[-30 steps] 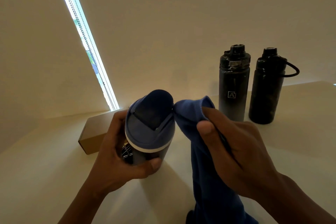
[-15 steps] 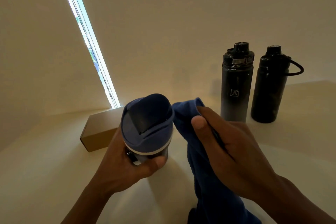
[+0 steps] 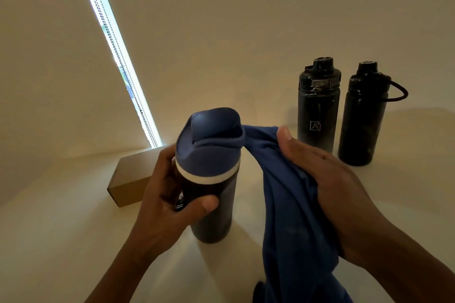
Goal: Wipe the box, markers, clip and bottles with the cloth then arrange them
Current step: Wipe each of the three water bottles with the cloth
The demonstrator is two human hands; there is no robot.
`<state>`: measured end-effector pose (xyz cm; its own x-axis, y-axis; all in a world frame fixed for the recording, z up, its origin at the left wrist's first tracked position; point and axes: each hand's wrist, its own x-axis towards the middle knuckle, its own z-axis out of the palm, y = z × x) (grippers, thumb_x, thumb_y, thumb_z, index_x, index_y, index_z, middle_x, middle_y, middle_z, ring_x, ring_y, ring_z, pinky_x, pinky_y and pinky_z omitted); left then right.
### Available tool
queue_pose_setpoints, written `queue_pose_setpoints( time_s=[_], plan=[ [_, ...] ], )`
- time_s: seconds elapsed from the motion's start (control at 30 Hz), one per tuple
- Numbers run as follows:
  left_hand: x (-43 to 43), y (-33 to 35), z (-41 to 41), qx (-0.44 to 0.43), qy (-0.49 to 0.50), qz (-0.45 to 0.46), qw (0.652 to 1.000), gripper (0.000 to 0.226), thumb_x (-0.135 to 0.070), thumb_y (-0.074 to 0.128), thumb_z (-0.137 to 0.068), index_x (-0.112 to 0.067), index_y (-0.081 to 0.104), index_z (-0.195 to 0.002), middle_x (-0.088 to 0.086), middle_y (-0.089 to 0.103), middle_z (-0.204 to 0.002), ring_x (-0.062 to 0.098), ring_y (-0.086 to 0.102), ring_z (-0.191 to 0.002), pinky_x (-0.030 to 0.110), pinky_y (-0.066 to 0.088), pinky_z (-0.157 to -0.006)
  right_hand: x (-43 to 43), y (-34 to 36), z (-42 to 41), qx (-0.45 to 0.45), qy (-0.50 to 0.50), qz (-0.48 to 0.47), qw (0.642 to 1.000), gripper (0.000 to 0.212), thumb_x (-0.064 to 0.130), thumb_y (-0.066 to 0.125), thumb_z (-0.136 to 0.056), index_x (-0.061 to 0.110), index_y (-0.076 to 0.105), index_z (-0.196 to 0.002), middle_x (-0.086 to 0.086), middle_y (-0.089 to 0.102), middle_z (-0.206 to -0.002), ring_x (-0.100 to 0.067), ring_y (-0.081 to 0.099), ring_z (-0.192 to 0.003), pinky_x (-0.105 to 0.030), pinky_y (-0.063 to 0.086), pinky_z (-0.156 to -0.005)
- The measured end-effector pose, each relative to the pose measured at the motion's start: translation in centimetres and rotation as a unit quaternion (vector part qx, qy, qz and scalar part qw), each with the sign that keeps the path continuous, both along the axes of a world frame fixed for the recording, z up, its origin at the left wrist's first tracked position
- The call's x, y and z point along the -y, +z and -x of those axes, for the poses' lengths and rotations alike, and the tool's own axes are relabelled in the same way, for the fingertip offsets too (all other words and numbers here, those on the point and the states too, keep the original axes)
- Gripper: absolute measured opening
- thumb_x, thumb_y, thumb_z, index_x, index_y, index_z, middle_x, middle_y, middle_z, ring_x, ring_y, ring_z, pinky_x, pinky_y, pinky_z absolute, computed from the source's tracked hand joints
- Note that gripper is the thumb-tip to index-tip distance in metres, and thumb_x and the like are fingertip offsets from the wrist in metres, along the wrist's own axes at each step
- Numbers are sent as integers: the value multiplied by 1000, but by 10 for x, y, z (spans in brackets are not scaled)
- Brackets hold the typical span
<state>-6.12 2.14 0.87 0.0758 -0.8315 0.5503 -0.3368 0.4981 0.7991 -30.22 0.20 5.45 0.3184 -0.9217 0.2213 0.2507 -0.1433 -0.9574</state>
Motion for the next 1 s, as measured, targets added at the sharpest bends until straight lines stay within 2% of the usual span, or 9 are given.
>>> queue_pose_setpoints(
  time_s=[0.1, 0.17, 0.27, 0.43, 0.53, 0.67, 0.8, 0.9, 1.0],
  plan=[
    [0, -2, 3, -41, 9, -27, 999, 78, -88, 78, -48, -74, 50, -120, -30, 67, -121, 0, 66, -115, 21, 61, -80, -13, 1, -10, -84, 13, 138, 987, 24, 53, 49, -92, 40, 64, -79, 15, 65, -74, 1, 61, -68, -11, 50, -62],
    [1, -6, 4, -59, 9, -38, 997, 96, -88, 77, -53, -52, 48, -137, -22, 68, -127, 6, 66, -120, 26, 61, -88, -18, -7, -16, -142, 4, 183, 973, 37, 58, 43, -94, 30, 52, -72, 4, 52, -58, -7, 50, -53, -21, 44, -50],
    [2, -9, 5, -66, 9, -51, 997, 110, -87, 74, -60, -32, 41, -149, -15, 66, -135, 13, 63, -128, 33, 58, -100, -10, -23, -23, -202, -28, 257, 945, 42, 53, 40, -98, 25, 43, -68, 5, 43, -53, -8, 41, -46, -16, 34, -48],
    [3, -9, 4, -63, -2, -73, 995, 103, -85, 71, -67, -31, 40, -150, -7, 65, -137, 22, 62, -130, 44, 58, -100, 8, -42, -28, -270, -127, 459, 837, 16, 41, 47, -101, 39, 41, -87, 23, 37, -68, 5, 34, -46, -6, 35, -59],
    [4, -9, 1, -78, -11, -82, 994, 102, -84, 72, -68, -31, 42, -149, -4, 65, -138, 25, 61, -131, 46, 55, -101, 8, -37, -23, -274, -112, 473, 830, 9, 44, 42, -103, 40, 45, -96, 29, 32, -70, 9, 38, -54, -5, 34, -61],
    [6, -9, -6, -90, -33, -99, 990, 92, -83, 74, -66, -41, 50, -144, -2, 65, -140, 26, 60, -132, 50, 52, -102, 10, -34, -21, -267, -109, 458, 841, 15, 51, 35, -105, 54, 29, -91, 28, 39, -68, 0, 47, -57, -8, 38, -59],
    [6, -10, -7, -122, -46, -113, 985, 88, -83, 78, -59, -41, 59, -134, -1, 69, -132, 26, 65, -125, 39, 60, -90, 11, -42, -24, -255, -104, 447, 851, 20, 49, 37, -104, 51, 30, -86, 23, 41, -66, -2, 48, -57, -8, 37, -58],
    [3, -8, -5, -103, -44, -96, 989, 72, -84, 73, -64, -49, 65, -126, -2, 70, -131, 25, 65, -126, 34, 59, -91, 13, -45, -24, -244, -109, 431, 862, 25, 48, 39, -104, 47, 33, -79, 21, 45, -68, -5, 48, -56, -9, 37, -57],
    [2, -5, -3, -86, -29, -75, 993, 81, -85, 66, -70, -39, 58, -136, -4, 69, -132, 24, 64, -127, 33, 57, -93, 12, -45, -24, -222, -100, 427, 871, 25, 49, 39, -104, 47, 37, -78, 24, 45, -67, -3, 48, -55, -8, 37, -57]
  ],
)
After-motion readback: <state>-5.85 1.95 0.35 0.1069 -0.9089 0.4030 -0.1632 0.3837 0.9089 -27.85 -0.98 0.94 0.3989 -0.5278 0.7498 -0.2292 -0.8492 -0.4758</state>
